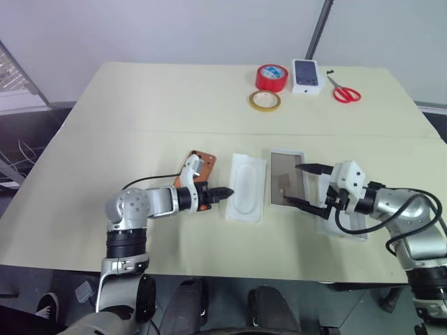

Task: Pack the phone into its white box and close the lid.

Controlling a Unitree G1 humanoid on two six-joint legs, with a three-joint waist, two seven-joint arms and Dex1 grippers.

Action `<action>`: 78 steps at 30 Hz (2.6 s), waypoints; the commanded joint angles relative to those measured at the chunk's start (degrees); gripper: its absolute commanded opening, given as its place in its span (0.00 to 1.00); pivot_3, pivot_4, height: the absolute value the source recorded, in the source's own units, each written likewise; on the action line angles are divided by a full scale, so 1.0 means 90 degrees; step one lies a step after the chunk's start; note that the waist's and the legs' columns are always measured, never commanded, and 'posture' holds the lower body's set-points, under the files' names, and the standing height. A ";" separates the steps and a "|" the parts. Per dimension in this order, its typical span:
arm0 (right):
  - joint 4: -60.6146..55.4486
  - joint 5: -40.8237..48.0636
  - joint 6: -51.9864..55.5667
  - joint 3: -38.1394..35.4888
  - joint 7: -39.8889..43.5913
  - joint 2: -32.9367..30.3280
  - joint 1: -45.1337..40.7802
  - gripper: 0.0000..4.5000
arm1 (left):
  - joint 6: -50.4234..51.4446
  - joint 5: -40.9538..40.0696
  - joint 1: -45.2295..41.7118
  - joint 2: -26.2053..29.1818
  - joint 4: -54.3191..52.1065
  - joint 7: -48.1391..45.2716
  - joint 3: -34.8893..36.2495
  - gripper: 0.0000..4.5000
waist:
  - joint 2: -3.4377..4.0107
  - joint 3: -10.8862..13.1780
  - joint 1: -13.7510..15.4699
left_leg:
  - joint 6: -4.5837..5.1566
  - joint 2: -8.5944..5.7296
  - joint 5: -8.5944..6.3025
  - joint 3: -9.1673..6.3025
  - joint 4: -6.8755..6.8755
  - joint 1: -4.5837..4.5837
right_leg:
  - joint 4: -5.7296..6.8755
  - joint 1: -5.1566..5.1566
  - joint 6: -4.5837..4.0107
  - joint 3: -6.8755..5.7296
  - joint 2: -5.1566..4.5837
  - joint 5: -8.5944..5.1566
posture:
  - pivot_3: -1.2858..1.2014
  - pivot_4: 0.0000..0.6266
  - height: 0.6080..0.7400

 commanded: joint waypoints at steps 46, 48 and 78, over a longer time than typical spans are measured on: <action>-0.0916 -0.0218 0.0658 -0.0484 -0.0002 -0.0509 0.0499 0.54 | -0.0464 -0.0495 -0.0708 -0.0598 0.0532 -0.0232 -0.0017 0.00 | -0.0040 0.0027 0.0012 | -0.0013 0.0001 0.0006 -0.0001 0.0001 -0.0029 | -0.0003 -0.0024 0.0002 -0.0004 0.0004 0.0003 | 0.52 0.24 0.91; -0.0836 -0.0323 0.0507 -0.0500 -0.0094 -0.0489 0.0440 0.54 | -0.0625 -0.0368 -0.0700 -0.0571 0.0650 -0.0311 -0.0201 0.00 | -0.0040 0.0027 0.0011 | -0.0015 0.0000 0.0007 -0.0001 0.0001 -0.0032 | -0.0004 -0.0027 0.0002 -0.0003 0.0005 0.0003 | 0.52 0.24 0.91; 0.0379 -0.2098 -0.0159 0.1564 -0.1442 0.0924 -0.1357 0.01 | -0.2779 0.0649 -0.0082 0.1355 -0.1120 -0.1383 -0.0967 0.76 | -0.0041 0.0031 -0.0007 | -0.0044 -0.0001 0.0025 0.0004 0.0000 -0.0035 | 0.0000 -0.0035 0.0002 -0.0002 0.0005 0.0003 | 0.52 0.24 0.91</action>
